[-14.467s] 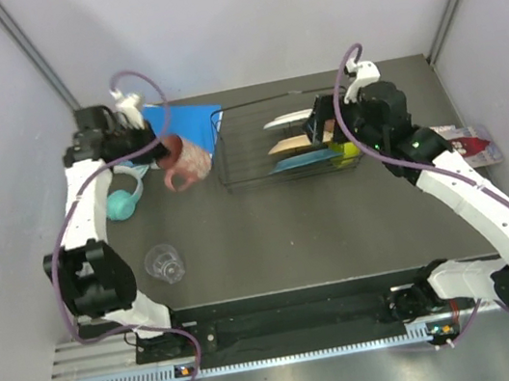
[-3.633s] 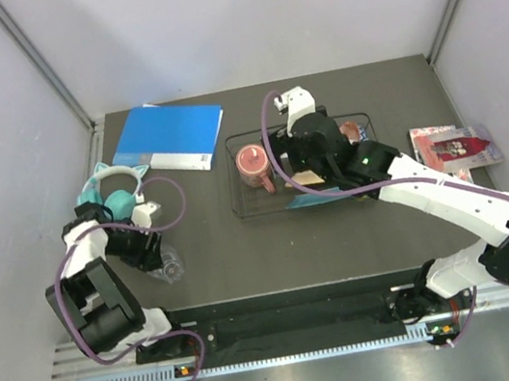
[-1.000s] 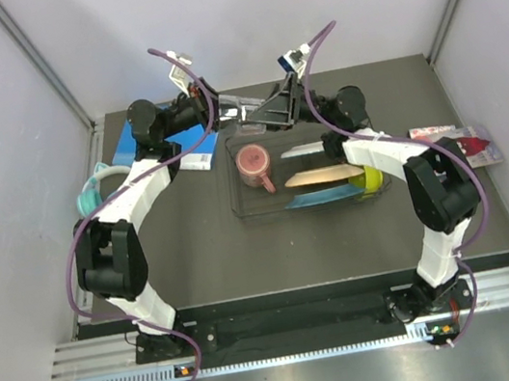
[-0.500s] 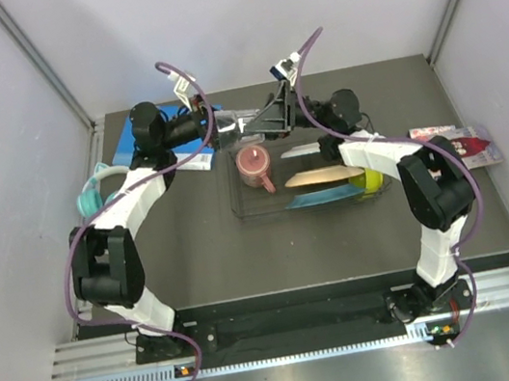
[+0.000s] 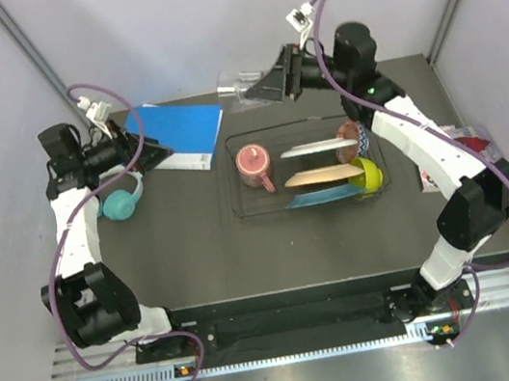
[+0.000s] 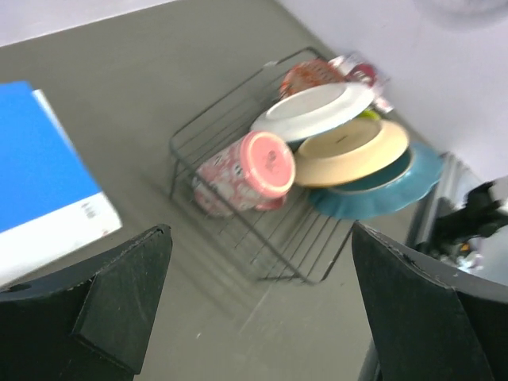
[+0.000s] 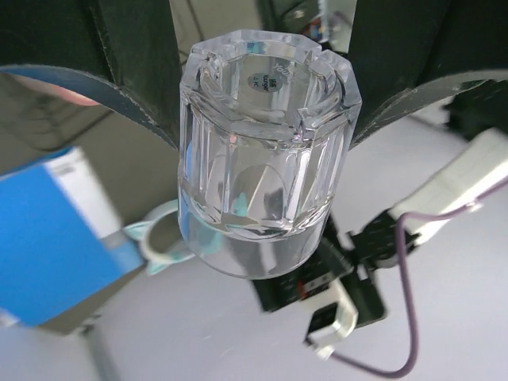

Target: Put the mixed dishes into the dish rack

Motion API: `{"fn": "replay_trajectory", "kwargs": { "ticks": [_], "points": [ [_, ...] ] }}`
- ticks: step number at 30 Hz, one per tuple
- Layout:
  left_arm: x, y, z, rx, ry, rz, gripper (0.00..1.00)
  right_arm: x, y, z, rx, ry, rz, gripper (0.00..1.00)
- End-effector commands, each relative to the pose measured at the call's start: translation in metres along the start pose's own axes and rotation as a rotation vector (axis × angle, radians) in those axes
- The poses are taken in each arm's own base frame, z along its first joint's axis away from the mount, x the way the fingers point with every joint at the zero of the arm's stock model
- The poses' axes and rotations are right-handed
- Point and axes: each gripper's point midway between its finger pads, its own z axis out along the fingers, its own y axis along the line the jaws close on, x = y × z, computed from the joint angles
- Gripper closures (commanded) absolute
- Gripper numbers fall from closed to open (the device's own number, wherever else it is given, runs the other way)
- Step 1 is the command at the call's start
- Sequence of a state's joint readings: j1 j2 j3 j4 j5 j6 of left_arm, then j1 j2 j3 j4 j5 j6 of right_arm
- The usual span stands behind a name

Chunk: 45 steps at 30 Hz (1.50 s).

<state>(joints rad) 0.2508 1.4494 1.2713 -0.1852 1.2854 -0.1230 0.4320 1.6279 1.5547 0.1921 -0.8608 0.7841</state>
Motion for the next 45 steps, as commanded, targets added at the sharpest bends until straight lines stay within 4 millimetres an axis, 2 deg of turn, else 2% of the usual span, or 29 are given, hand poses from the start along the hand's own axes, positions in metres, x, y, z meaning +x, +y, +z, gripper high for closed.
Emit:
{"fn": "replay_trajectory", "kwargs": {
  "ticks": [1, 2, 3, 4, 5, 7, 9, 11, 14, 17, 25, 30, 45],
  "points": [
    [0.053, 0.006, -0.023, -0.079, 0.143, 0.095, 0.01, 0.026, -0.026, -0.012, 0.332, 0.216, -0.215, 1.0],
    [0.071, 0.012, -0.025, -0.091, 0.167, 0.073, 0.01, 0.037, -0.037, -0.017, 0.41, 0.252, -0.194, 1.0],
    [0.079, 0.016, -0.026, -0.105, 0.176, 0.07, 0.01, 0.039, -0.038, -0.018, 0.439, 0.274, -0.226, 1.0],
    [0.091, 0.027, -0.028, -0.137, 0.181, 0.068, 0.01, 0.058, -0.043, -0.012, 0.463, 0.335, -0.214, 1.0],
    [0.096, 0.03, -0.028, -0.149, 0.182, 0.059, 0.01, 0.072, -0.047, -0.016, 0.51, 0.39, -0.202, 1.0],
    [0.102, 0.036, -0.03, -0.163, 0.173, 0.06, 0.01, 0.101, -0.046, -0.009, 0.523, 0.477, -0.219, 1.0],
    [0.108, 0.042, -0.03, -0.177, 0.168, 0.057, 0.01, 0.122, -0.051, -0.012, 0.567, 0.543, -0.24, 1.0],
    [0.108, 0.047, -0.028, -0.186, 0.155, 0.063, 0.01, 0.135, -0.042, -0.01, 0.55, 0.57, -0.249, 1.0],
    [0.112, 0.052, -0.027, -0.201, 0.148, 0.049, 0.01, 0.153, -0.044, -0.016, 0.558, 0.606, -0.232, 1.0],
    [0.11, 0.061, -0.028, -0.254, 0.118, 0.04, 0.01, 0.16, -0.05, -0.02, 0.586, 0.615, -0.218, 1.0],
    [0.121, 0.06, -0.027, -0.246, 0.115, 0.034, 0.01, 0.178, -0.07, -0.018, 0.612, 0.674, -0.205, 1.0],
    [0.121, 0.06, -0.026, -0.245, 0.105, 0.045, 0.01, 0.189, -0.085, -0.012, 0.63, 0.721, -0.181, 1.0],
    [0.121, 0.063, -0.026, -0.249, 0.098, 0.059, 0.01, 0.194, -0.109, 0.005, 0.64, 0.743, -0.136, 1.0]
  ]
}}
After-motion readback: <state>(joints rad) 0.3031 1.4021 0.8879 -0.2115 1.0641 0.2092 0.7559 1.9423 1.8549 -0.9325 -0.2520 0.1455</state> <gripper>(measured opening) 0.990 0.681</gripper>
